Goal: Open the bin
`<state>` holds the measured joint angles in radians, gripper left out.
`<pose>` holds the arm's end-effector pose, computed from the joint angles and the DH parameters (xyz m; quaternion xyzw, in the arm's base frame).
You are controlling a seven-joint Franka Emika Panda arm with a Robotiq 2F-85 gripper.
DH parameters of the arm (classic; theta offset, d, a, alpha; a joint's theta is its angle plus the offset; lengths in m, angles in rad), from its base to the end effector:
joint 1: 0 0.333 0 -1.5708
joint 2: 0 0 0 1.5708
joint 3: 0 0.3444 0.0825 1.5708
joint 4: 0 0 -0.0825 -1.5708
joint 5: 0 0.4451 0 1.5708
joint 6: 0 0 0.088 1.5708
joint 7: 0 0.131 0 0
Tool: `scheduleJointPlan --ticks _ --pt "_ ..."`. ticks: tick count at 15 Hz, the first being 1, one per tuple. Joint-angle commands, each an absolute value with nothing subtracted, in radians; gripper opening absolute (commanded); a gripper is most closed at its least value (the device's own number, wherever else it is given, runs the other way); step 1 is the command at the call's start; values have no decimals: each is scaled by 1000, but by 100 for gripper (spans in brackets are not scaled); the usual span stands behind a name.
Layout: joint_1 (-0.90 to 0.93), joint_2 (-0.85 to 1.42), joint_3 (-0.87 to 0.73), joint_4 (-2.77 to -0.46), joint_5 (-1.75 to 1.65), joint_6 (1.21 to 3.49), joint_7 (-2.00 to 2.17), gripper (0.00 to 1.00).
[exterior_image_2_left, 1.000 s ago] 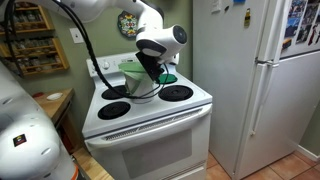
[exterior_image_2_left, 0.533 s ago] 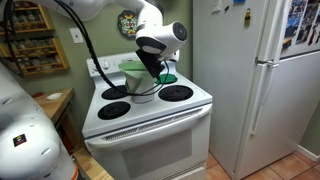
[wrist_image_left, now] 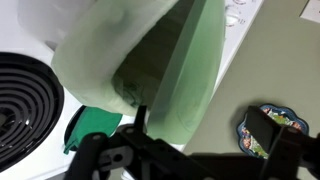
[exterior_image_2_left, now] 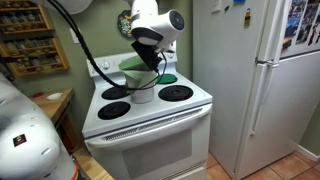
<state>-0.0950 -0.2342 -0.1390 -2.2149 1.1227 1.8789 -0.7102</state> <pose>0.5430 -0.0418 0.4988 -0.8577 -0.0175 -0.1900 0.4775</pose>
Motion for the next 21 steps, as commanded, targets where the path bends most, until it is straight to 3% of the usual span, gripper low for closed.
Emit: scheduleJointPlan --ticks 1,10,16,21 --pt "-107 -306 -137 -2210 1063 1845 -682 100" --pt "-77 -321 -143 -2097 918 1690 -691 100" --pt "-76 -252 -88 -2095 815 1933 -637 100" --pt "-56 -217 -94 -2087 826 1944 -661 100"
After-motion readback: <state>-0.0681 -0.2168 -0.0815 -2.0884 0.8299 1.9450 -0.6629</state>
